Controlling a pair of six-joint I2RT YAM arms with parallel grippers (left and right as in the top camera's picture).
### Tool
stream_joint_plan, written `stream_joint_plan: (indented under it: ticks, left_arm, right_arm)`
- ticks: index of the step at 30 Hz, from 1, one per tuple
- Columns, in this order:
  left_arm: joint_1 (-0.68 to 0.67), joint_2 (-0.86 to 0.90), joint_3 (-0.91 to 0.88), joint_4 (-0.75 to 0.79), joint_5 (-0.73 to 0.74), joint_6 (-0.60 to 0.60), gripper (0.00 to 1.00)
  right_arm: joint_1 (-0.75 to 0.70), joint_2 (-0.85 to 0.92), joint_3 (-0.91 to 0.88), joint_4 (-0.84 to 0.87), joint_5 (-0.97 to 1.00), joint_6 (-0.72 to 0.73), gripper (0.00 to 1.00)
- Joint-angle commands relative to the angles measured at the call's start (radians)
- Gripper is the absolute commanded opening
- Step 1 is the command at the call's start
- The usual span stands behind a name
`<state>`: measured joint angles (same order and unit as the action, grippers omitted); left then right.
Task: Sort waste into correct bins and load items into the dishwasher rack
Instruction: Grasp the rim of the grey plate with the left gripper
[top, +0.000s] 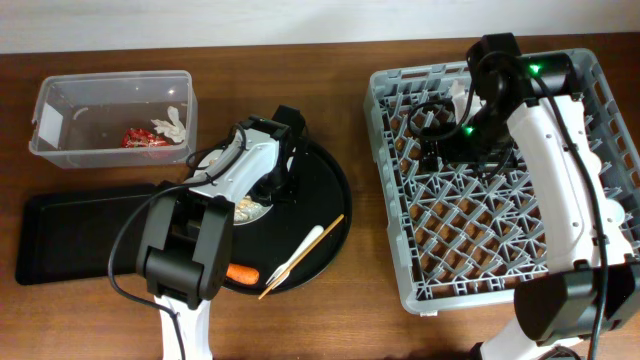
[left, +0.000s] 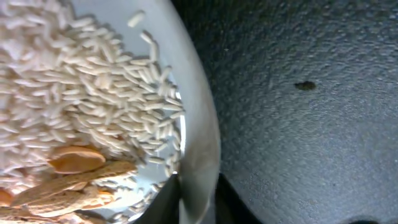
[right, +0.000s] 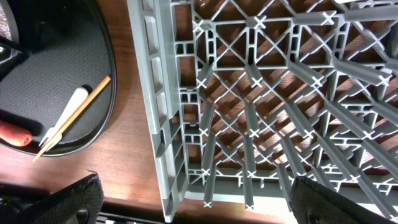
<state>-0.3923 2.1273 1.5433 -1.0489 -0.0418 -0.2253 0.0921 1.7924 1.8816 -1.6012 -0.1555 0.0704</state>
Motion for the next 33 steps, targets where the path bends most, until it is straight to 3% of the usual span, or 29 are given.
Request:
stream_joint_plan:
  ticks: [1, 4, 16, 26, 33]
  left_arm:
    - [-0.002, 0.012, -0.007, 0.008, 0.011, 0.001, 0.08]
    - [-0.002, 0.012, -0.007, 0.010, -0.010, 0.001, 0.01]
    - [-0.002, 0.012, 0.006, 0.023, -0.080, 0.002, 0.01]
    - [-0.002, 0.012, 0.175, -0.179, -0.172, -0.031, 0.01]
    - [-0.003, 0.011, 0.201, -0.259, -0.172, -0.078, 0.00]
  right_arm:
    - [-0.002, 0.004, -0.001, -0.005, 0.010, -0.011, 0.99]
    - [-0.002, 0.004, -0.001, -0.006, 0.010, -0.011, 0.99]
    - [-0.002, 0.004, -0.001, -0.011, 0.010, -0.011, 0.99]
    - [-0.002, 0.004, -0.001, -0.011, 0.010, -0.011, 0.99]
    - [-0.002, 0.004, -0.001, -0.011, 0.010, -0.011, 0.99]
